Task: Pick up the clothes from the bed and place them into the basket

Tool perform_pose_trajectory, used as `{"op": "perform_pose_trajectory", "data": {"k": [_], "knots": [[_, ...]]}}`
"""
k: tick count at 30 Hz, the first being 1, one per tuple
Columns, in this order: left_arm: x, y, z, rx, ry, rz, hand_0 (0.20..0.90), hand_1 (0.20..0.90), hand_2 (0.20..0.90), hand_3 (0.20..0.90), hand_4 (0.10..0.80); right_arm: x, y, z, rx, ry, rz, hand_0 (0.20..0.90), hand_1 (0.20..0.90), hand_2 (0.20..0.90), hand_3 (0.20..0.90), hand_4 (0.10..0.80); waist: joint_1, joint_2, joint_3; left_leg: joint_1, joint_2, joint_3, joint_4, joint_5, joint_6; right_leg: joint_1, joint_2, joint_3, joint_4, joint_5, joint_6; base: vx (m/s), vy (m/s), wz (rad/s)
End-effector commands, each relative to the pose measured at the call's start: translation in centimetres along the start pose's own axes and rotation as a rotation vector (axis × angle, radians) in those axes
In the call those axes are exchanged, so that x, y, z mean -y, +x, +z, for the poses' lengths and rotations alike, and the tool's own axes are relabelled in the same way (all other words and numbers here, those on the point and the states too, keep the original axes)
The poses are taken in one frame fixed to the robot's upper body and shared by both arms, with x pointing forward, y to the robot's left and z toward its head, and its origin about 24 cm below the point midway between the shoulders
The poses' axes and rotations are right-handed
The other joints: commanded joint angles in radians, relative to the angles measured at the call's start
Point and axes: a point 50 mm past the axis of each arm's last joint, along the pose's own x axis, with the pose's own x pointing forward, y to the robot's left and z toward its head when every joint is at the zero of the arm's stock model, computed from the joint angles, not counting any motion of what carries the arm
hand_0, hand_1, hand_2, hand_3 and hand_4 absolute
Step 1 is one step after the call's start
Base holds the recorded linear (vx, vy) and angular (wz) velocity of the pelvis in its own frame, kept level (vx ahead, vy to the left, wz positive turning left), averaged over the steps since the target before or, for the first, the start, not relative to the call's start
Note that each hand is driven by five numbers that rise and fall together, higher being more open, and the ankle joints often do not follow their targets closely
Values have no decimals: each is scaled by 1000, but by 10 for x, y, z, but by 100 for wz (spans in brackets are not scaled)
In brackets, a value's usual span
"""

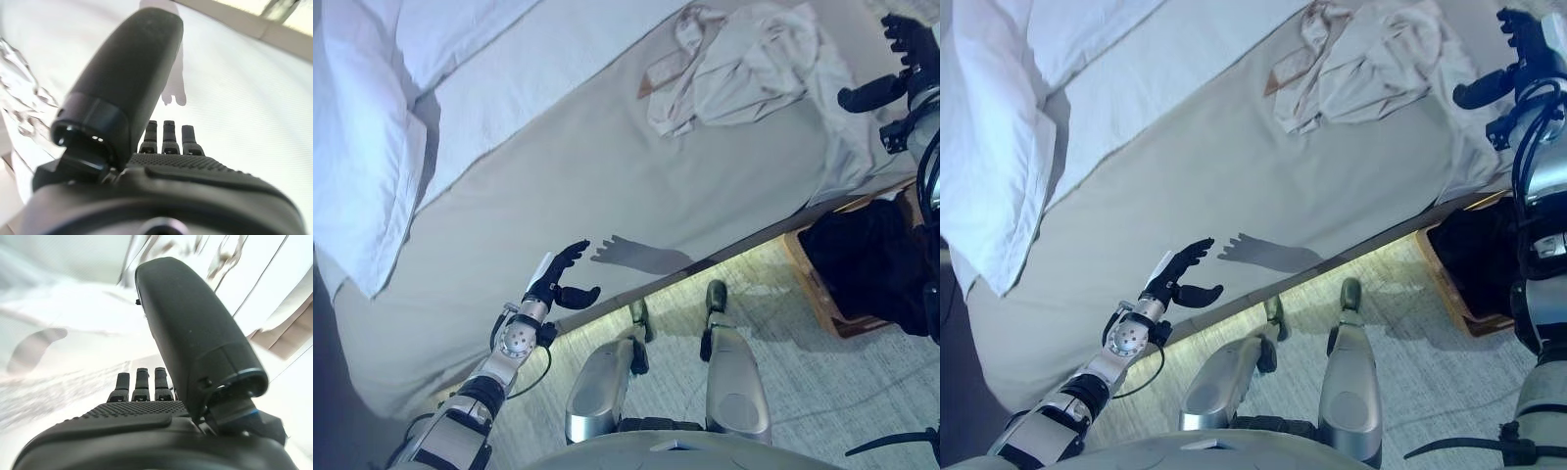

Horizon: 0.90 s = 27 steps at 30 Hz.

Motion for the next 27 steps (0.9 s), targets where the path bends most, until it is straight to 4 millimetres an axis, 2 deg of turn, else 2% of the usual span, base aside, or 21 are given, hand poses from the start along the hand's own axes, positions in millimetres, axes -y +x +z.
{"op": "perform_pose_trajectory", "data": {"k": [1, 7, 10, 15, 16, 20, 24, 26, 27], "knots": [[-17, -11, 2, 70, -56, 112, 900, 900, 900, 900, 800, 28, 1, 71, 253, 49, -137, 900, 900, 900, 900, 800, 5, -16, -30, -76, 31, -55, 262, -118, -30, -29, -9, -72, 211, -156, -54, -3, -21, 21], [-26, -16, 5, 86, -64, 148, 900, 900, 900, 900, 800, 29, 2, 84, 248, 132, -160, 900, 900, 900, 900, 800, 47, -20, 16, -180, 19, -84, 364, -129, -6, -98, -34, -88, 334, -196, -77, 20, -63, 21], [-34, -21, 9, 123, -59, 188, 900, 900, 900, 900, 800, 31, 4, 86, 220, 135, -193, 900, 900, 900, 900, 800, 77, -23, 16, -274, 17, -88, 407, -139, 12, -181, -45, -95, 396, -206, -84, 1, -110, 15], [-43, -30, 13, 166, -48, 224, 900, 900, 900, 900, 800, 39, 7, 77, 164, 194, -225, 900, 900, 900, 900, 800, 109, -20, 16, -382, 11, -96, 456, -153, 29, -275, -52, -96, 466, -220, -89, -6, -79, 15], [-42, -31, 12, 161, -48, 223, 900, 900, 900, 900, 800, 37, 7, 76, 159, 193, -220, 900, 900, 900, 900, 800, 108, -22, 16, -371, 8, -100, 471, -183, 23, -266, -52, -84, 483, -250, -78, 62, -64, 5], [-49, -38, 14, 184, -43, 257, 900, 900, 900, 900, 800, 45, 11, 64, 110, 271, -233, 900, 900, 900, 900, 800, 125, -16, 16, -437, 5, -107, 515, -203, 34, -321, -53, -79, 533, -264, -87, -3, -58, 6], [-57, -41, 20, 218, -37, 278, 900, 900, 900, 900, 800, 54, 13, 57, 81, 269, -254, 900, 900, 900, 900, 800, 141, -8, 16, -489, 4, -112, 544, -202, 35, -360, -52, -78, 564, -270, -90, -37, -66, 5], [-61, -43, 20, 227, -35, 283, 900, 900, 900, 900, 800, 59, 14, 53, 83, 276, -265, 634, 634, 634, 590, 490, 146, -7, 16, -506, 4, -115, 556, -201, 35, -368, -52, -79, 571, -271, -92, -25, -68, 4], [-62, -44, 21, 234, -33, 285, 900, 900, 900, 900, 800, 62, 13, 53, 89, 285, -282, 300, 300, 300, 200, 100, 149, -7, 16, -512, 6, -116, 560, -200, 36, -372, -52, -81, 576, -272, -93, -25, -56, 4]]}}
